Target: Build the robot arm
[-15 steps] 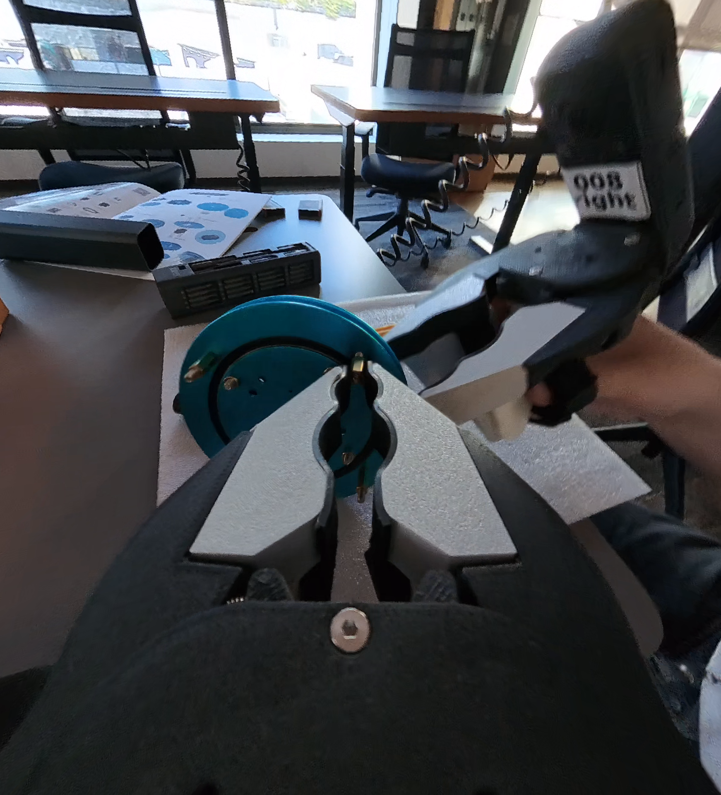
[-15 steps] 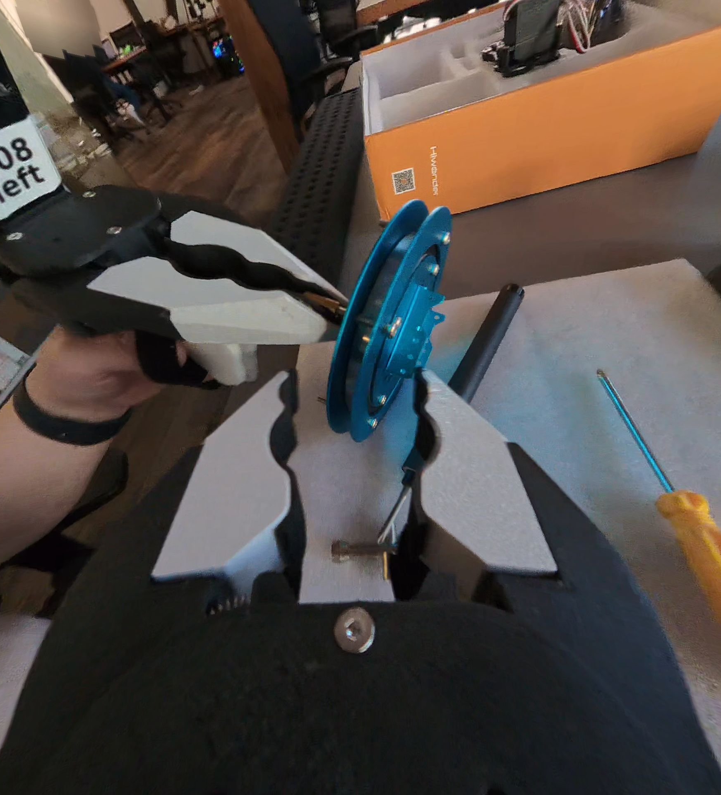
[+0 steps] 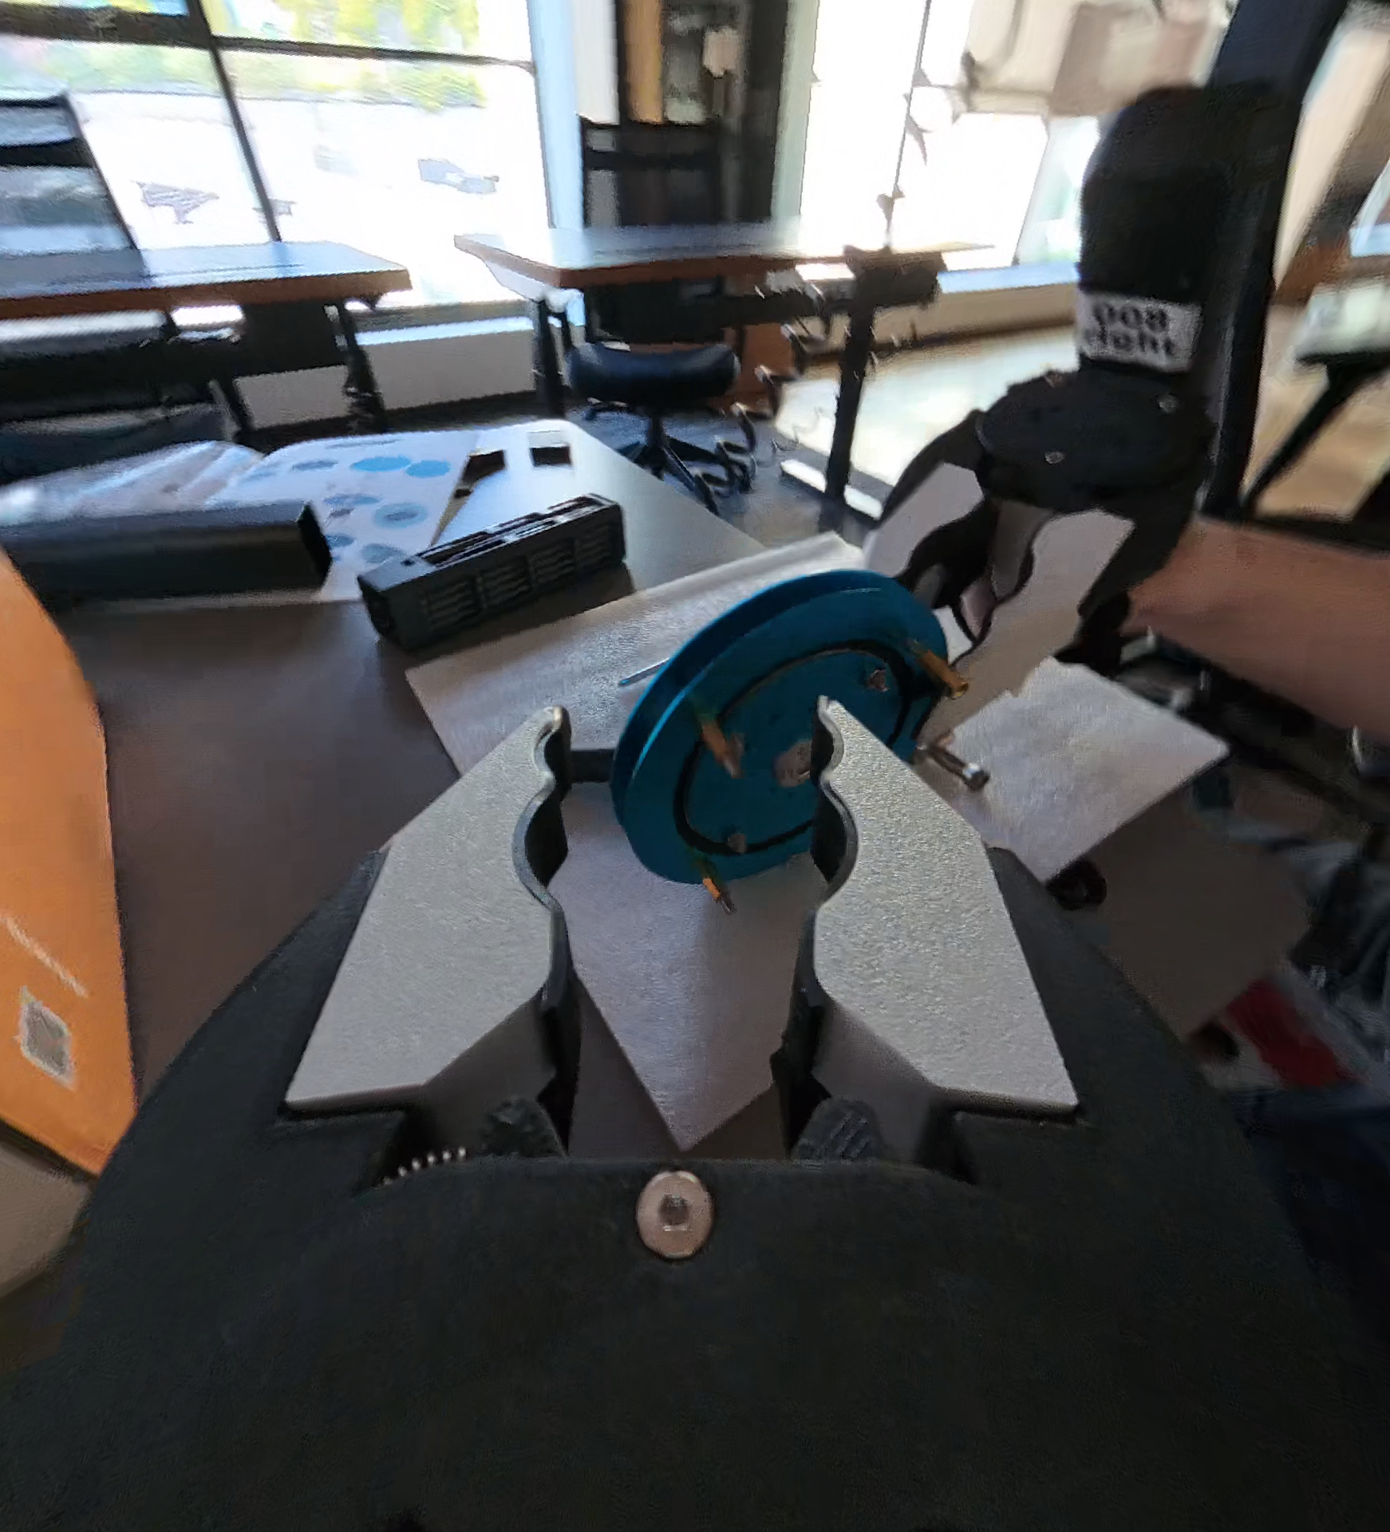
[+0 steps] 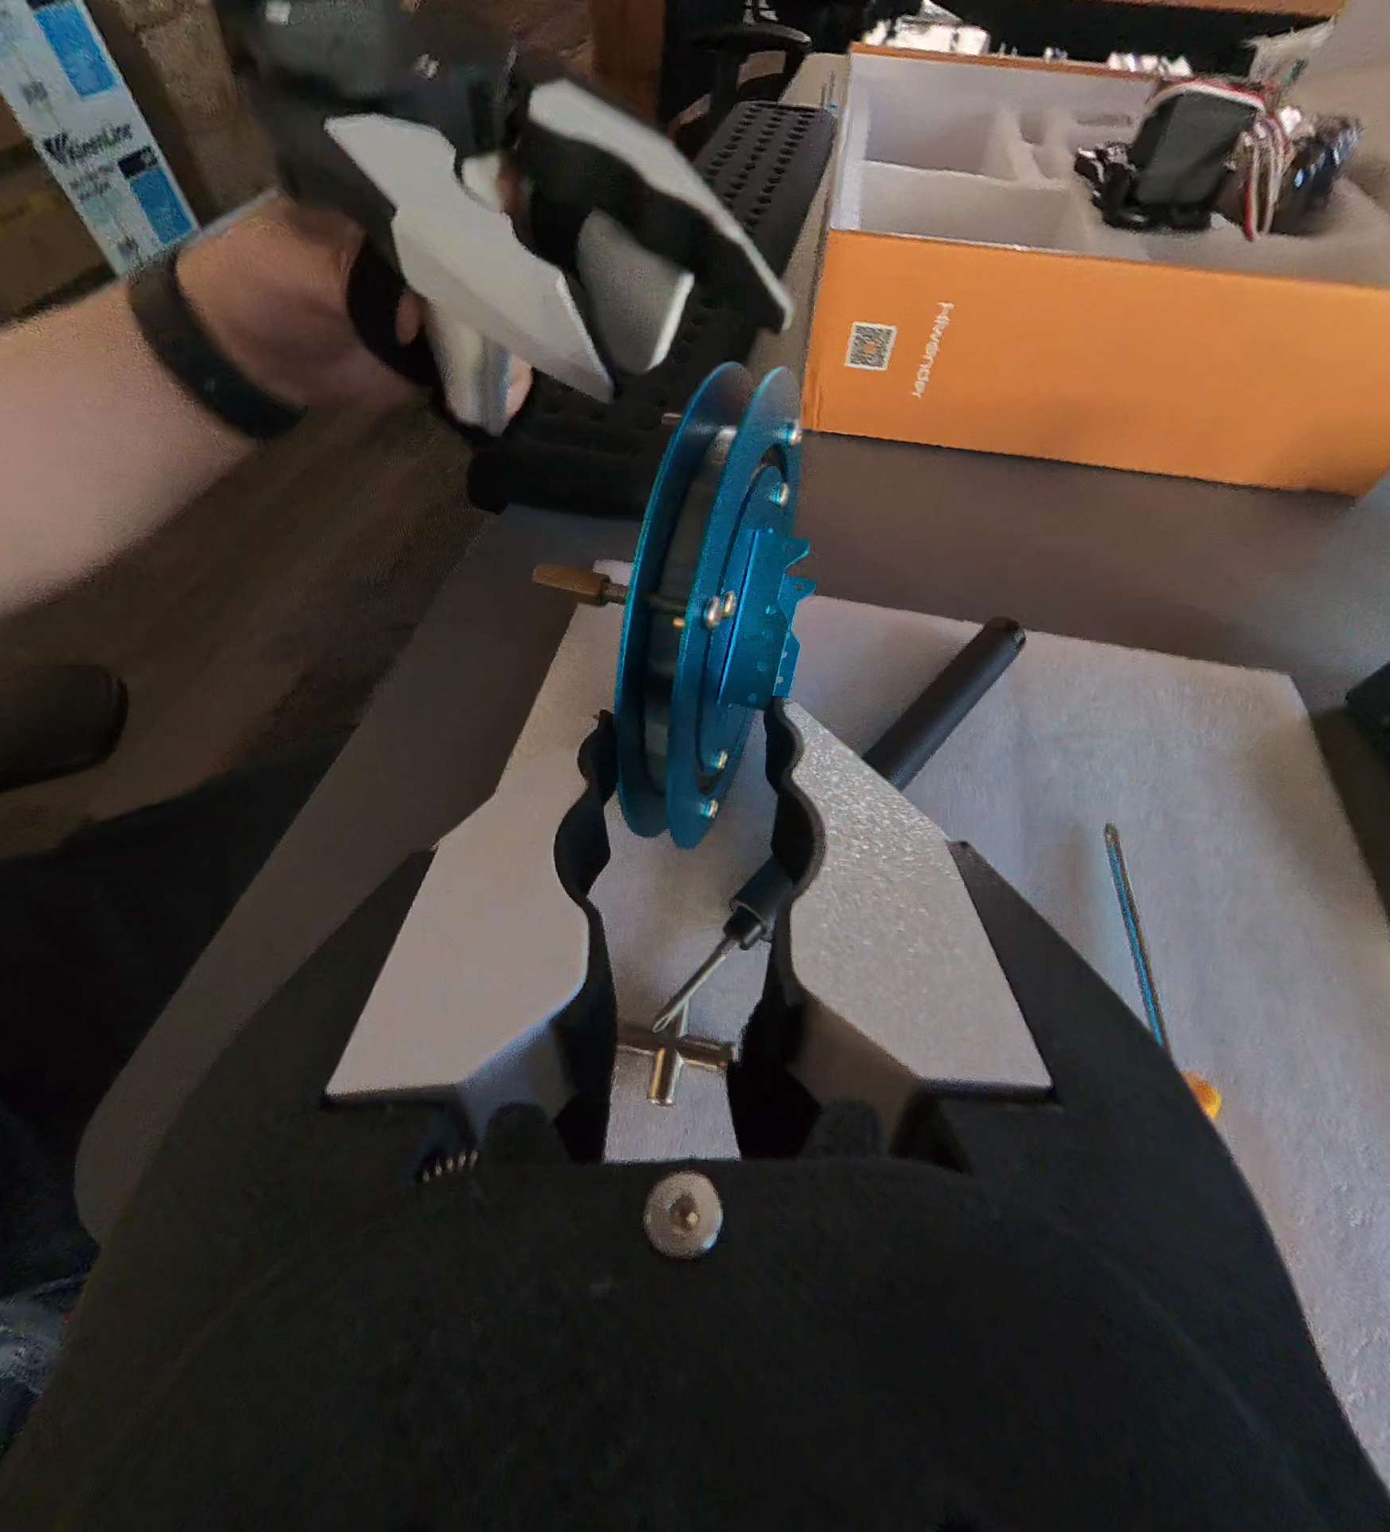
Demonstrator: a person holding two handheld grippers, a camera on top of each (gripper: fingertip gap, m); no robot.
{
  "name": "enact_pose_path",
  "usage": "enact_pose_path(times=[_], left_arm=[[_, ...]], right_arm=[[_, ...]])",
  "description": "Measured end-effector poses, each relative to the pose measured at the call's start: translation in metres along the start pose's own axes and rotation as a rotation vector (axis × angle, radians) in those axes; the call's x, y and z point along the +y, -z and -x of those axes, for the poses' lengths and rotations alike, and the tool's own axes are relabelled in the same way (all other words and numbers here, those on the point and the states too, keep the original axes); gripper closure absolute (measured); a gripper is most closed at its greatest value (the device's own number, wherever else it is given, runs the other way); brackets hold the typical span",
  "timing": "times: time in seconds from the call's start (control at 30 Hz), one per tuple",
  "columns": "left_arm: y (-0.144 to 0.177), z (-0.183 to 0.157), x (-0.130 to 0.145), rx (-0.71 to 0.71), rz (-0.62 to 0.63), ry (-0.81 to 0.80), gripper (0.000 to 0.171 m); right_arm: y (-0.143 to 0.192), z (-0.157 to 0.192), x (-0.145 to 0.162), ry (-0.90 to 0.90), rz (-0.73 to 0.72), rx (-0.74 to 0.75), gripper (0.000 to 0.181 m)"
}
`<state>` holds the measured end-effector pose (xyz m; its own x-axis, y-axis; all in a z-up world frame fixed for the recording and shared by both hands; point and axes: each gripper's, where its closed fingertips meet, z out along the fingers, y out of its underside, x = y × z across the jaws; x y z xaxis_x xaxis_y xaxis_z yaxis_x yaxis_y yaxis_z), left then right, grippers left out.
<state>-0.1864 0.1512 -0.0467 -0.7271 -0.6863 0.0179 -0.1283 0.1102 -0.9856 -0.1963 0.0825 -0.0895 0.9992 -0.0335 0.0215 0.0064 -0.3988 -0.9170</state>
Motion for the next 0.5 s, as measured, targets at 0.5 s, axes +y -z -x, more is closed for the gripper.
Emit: enact_pose_path(times=[0.5], left_arm=[[-0.012,-0.029,0.031,0.216,0.58,-0.631,0.156]], right_arm=[[0.004,0.003,-0.011,0.03,-0.014,-0.019,0.16]])
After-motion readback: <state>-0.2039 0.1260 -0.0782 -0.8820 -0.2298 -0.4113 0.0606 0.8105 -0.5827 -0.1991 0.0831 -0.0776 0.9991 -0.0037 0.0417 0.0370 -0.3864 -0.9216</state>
